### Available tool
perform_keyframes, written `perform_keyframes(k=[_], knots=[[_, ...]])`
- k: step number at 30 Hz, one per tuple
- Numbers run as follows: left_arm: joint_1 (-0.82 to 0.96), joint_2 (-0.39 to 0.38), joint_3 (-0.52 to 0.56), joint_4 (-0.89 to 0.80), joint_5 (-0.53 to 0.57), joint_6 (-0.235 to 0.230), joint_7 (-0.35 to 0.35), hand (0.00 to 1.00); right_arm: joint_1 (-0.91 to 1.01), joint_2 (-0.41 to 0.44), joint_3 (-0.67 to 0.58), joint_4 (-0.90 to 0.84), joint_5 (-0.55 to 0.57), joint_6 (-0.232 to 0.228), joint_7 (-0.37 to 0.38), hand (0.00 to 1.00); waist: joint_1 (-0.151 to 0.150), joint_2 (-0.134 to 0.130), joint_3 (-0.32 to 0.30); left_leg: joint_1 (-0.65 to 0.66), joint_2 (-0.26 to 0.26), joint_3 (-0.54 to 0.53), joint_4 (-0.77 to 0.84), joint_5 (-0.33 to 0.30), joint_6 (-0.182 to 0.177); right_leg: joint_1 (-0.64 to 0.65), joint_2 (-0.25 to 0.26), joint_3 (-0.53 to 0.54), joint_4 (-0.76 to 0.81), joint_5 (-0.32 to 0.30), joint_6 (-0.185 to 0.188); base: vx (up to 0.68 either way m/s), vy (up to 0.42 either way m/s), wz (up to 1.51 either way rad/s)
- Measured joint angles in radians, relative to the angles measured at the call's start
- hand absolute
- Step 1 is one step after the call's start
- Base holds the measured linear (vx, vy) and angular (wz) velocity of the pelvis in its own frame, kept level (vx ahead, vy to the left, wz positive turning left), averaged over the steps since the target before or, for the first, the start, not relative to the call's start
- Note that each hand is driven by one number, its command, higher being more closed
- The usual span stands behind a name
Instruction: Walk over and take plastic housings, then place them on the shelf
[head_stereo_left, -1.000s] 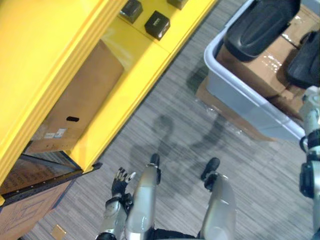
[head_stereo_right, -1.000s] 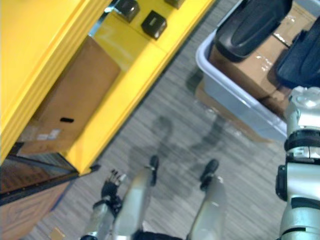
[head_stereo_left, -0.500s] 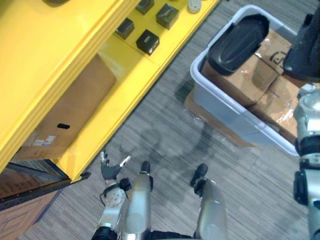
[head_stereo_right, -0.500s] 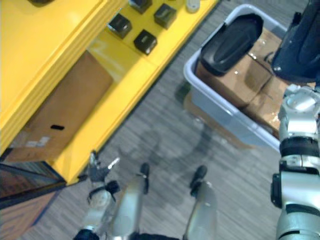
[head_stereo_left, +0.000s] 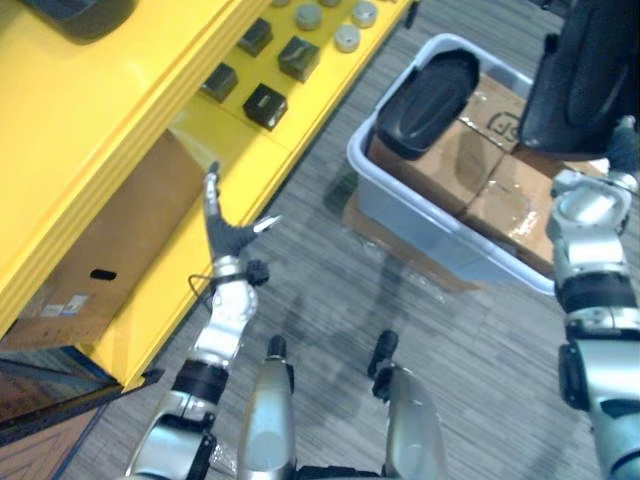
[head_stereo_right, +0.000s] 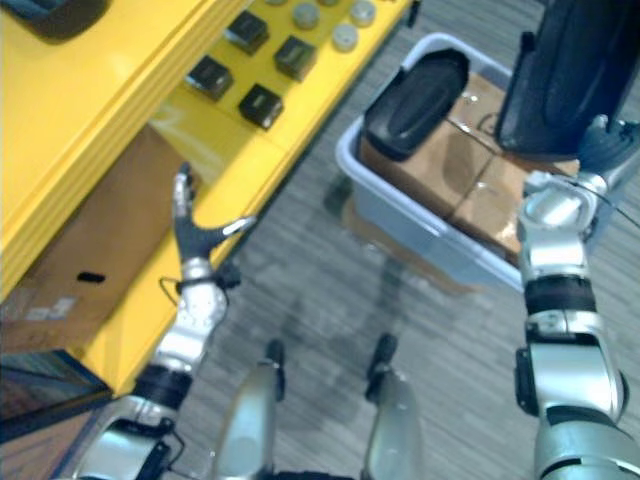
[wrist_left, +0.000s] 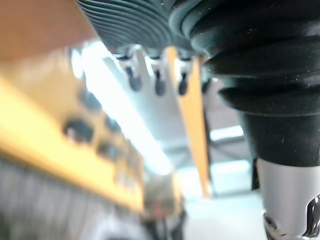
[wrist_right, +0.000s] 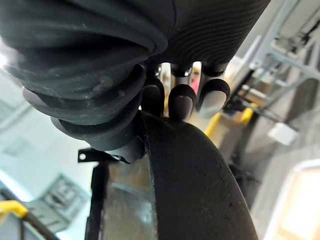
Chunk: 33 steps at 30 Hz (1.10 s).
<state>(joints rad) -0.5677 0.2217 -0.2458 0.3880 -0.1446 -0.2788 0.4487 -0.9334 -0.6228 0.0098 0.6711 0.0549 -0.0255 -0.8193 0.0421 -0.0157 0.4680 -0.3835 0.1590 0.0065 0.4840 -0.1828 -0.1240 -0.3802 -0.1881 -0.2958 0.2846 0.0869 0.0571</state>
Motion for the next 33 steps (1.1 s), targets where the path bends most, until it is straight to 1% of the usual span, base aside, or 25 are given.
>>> perform_keyframes(k=[1,4,5,7,9,10,12,13,15,16,19,20,21,22,24,25,29,33], knots=[[-0.042,-0.010,-0.014,0.046,-0.042,0.010,-0.036,0.00,-0.027,0.005,0.018,-0.003,-0.017,-0.002,0.006,1.00,-0.010,0.000,0.000,0.001,0.004,0.003,0.002,0.000,0.000,0.000,0.003,0.003,-0.002,0.003,-0.001,-0.01,0.027,-0.14],[-0.126,-0.041,-0.016,0.134,-0.109,0.039,-0.102,0.00,-0.061,0.023,0.041,-0.029,-0.041,-0.010,0.024,1.00,-0.025,0.000,0.000,0.005,0.014,0.011,0.009,-0.002,-0.003,0.000,0.019,0.015,-0.006,0.010,-0.006,-0.01,-0.003,-0.16],[-0.161,-0.041,-0.030,0.170,-0.139,0.053,-0.143,0.00,-0.083,0.034,0.063,-0.033,-0.058,-0.017,0.038,1.00,-0.026,0.000,0.000,0.011,0.024,0.027,0.011,-0.004,-0.006,0.000,0.031,0.028,-0.015,0.017,-0.009,-0.02,0.001,-0.32],[-0.200,-0.042,-0.055,0.203,-0.213,0.082,-0.215,0.00,-0.107,0.047,0.096,-0.038,-0.083,-0.041,0.056,1.00,-0.032,-0.001,-0.001,0.023,0.030,0.048,0.003,-0.005,-0.007,-0.001,0.036,0.045,-0.025,0.022,-0.010,-0.02,0.010,-0.34],[-0.237,-0.060,-0.082,0.225,-0.335,0.137,-0.302,0.00,-0.112,0.054,0.113,-0.059,-0.118,-0.060,0.068,1.00,-0.035,-0.003,-0.001,0.033,0.031,0.065,-0.005,-0.005,-0.008,-0.001,0.046,0.058,-0.039,0.024,-0.009,-0.03,0.008,-0.23],[-0.243,-0.065,-0.086,0.230,-0.370,0.152,-0.322,0.00,-0.112,0.056,0.113,-0.067,-0.123,-0.062,0.074,1.00,-0.037,-0.003,-0.001,0.033,0.032,0.066,-0.005,-0.006,-0.008,-0.001,0.047,0.059,-0.040,0.024,-0.008,-0.01,0.003,-0.09],[-0.248,-0.081,-0.093,0.238,-0.479,0.192,-0.375,0.00,-0.114,0.062,0.119,-0.076,-0.147,-0.077,0.080,1.00,-0.053,-0.003,-0.001,0.036,0.033,0.067,-0.010,-0.005,-0.009,-0.001,0.049,0.061,-0.040,0.026,-0.010,0.01,0.004,-0.03],[-0.248,-0.082,-0.101,0.241,-0.551,0.213,-0.406,0.00,-0.114,0.063,0.130,-0.080,-0.150,-0.085,0.081,1.00,-0.057,-0.003,-0.001,0.047,0.032,0.077,-0.022,-0.003,-0.011,-0.001,0.050,0.068,-0.040,0.030,-0.012,0.02,0.009,-0.11],[-0.247,-0.082,-0.114,0.242,-0.614,0.236,-0.436,0.00,-0.114,0.073,0.130,-0.083,-0.169,-0.087,0.096,1.00,-0.056,-0.003,-0.001,0.067,0.031,0.093,-0.035,-0.002,-0.012,0.001,0.050,0.080,-0.039,0.031,-0.012,0.04,0.016,-0.17],[-0.249,-0.082,-0.121,0.242,-0.648,0.248,-0.453,0.00,-0.114,0.077,0.131,-0.085,-0.182,-0.087,0.105,1.00,-0.061,-0.003,-0.001,0.075,0.029,0.098,-0.042,-0.002,-0.012,0.004,0.050,0.085,-0.039,0.031,-0.012,0.04,0.019,-0.12],[-0.253,-0.085,-0.126,0.243,-0.725,0.276,-0.474,0.00,-0.113,0.084,0.133,-0.085,-0.200,-0.092,0.127,1.00,-0.072,-0.003,-0.001,0.101,0.025,0.101,-0.057,0.000,-0.014,0.019,0.049,0.095,-0.040,0.031,-0.012,0.05,0.031,-0.03],[-0.253,-0.088,-0.128,0.243,-0.736,0.281,-0.474,0.00,-0.113,0.087,0.138,-0.085,-0.210,-0.100,0.130,1.00,-0.074,-0.003,-0.001,0.109,0.024,0.103,-0.059,0.000,-0.014,0.025,0.049,0.099,-0.042,0.031,-0.012,0.04,0.036,-0.04],[-0.253,-0.090,-0.128,0.243,-0.749,0.282,-0.474,0.00,-0.113,0.088,0.144,-0.085,-0.213,-0.107,0.133,1.00,-0.074,-0.003,-0.001,0.115,0.023,0.106,-0.061,0.000,-0.014,0.030,0.049,0.100,-0.046,0.031,-0.012,0.03,0.036,-0.05],[-0.255,-0.091,-0.128,0.243,-0.753,0.282,-0.474,0.00,-0.112,0.088,0.159,-0.086,-0.228,-0.125,0.149,1.00,-0.080,-0.003,-0.001,0.121,0.021,0.108,-0.064,0.000,-0.014,0.037,0.048,0.102,-0.052,0.032,-0.010,0.01,0.033,-0.04],[-0.259,-0.090,-0.128,0.244,-0.754,0.281,-0.471,0.00,-0.111,0.089,0.176,-0.099,-0.233,-0.133,0.163,1.00,-0.083,-0.003,-0.001,0.121,0.019,0.109,-0.067,-0.001,-0.014,0.038,0.048,0.105,-0.056,0.034,-0.008,0.00,0.016,-0.01],[-0.260,-0.089,-0.128,0.245,-0.754,0.281,-0.465,0.00,-0.106,0.089,0.190,-0.102,-0.238,-0.145,0.170,1.00,-0.083,-0.003,-0.002,0.121,0.018,0.110,-0.071,0.001,-0.011,0.041,0.048,0.106,-0.066,0.037,-0.004,0.00,0.000,0.00],[-0.262,-0.089,-0.126,0.262,-0.753,0.273,-0.426,0.00,-0.070,0.090,0.206,-0.103,-0.250,-0.165,0.191,1.00,-0.084,-0.002,-0.002,0.124,0.013,0.110,-0.074,0.002,-0.010,0.054,0.048,0.106,-0.093,0.053,-0.002,0.00,0.008,0.00],[-0.277,-0.083,-0.119,0.262,-0.753,0.263,-0.377,0.00,-0.017,0.110,0.211,-0.113,-0.250,-0.166,0.207,1.00,-0.085,-0.002,-0.002,0.124,0.006,0.111,-0.076,0.002,-0.009,0.068,0.046,0.106,-0.125,0.071,0.003,0.00,0.018,0.01]])
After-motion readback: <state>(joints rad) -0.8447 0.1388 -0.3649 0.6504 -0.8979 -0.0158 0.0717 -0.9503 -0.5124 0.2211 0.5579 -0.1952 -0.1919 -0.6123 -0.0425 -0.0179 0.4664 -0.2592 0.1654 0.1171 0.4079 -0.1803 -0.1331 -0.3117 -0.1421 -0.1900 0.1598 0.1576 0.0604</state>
